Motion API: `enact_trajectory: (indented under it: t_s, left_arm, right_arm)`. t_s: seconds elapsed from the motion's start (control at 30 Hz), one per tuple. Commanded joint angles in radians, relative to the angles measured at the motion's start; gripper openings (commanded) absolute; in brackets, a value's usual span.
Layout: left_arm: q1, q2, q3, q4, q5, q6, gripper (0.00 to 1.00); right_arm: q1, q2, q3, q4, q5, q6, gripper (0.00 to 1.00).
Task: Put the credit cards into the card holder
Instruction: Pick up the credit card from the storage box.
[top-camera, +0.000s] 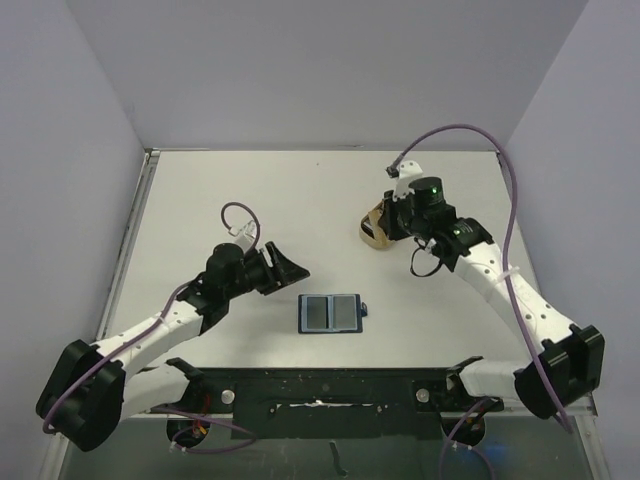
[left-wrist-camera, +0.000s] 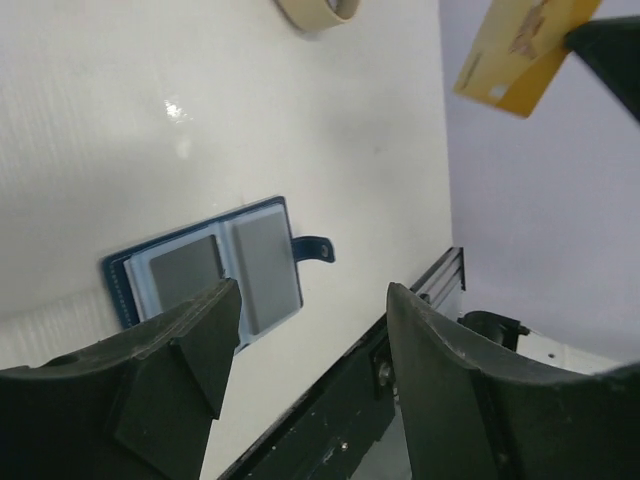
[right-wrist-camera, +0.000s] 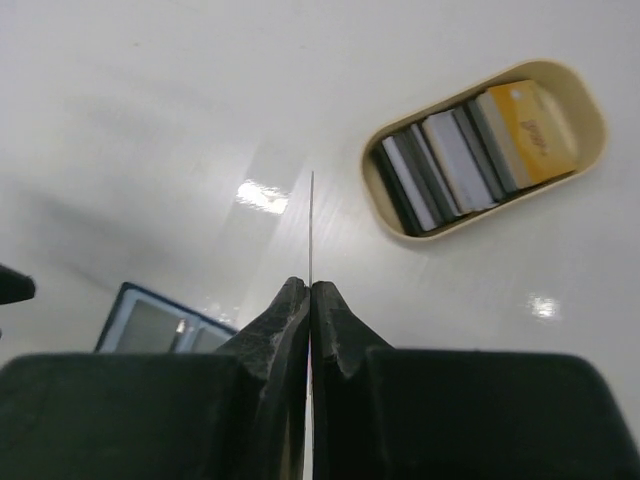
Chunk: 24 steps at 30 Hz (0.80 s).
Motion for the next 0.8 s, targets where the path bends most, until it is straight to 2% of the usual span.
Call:
enact_trajectory:
  t_s: [0.0,0.2,0.43,0.77]
  left_arm:
    - [0.011,-0.069,0.059,0.044,0.065,-0.044,0.59]
    - [0.013,-0.115,0.031,0.188,0.107,-0.156,0.58]
    - [0.013,-0.091,0.039,0.303,0.152,-0.227,0.55]
    - [0.013,-0.077,0.034,0.366,0.181,-0.254,0.45]
  right_arm:
    - [0.005,-0.144,-0.136,0.226,-0.274,0.208,0.0]
    - [0.022,-0.278,-0.306,0.452,-0.458,0.425,0.0]
    - [0.035,-0.294,-0.497,0.828,-0.654,0.69,0.0]
    - [0.054,-0.253,-0.562,1.018,-0.725,0.815,0.0]
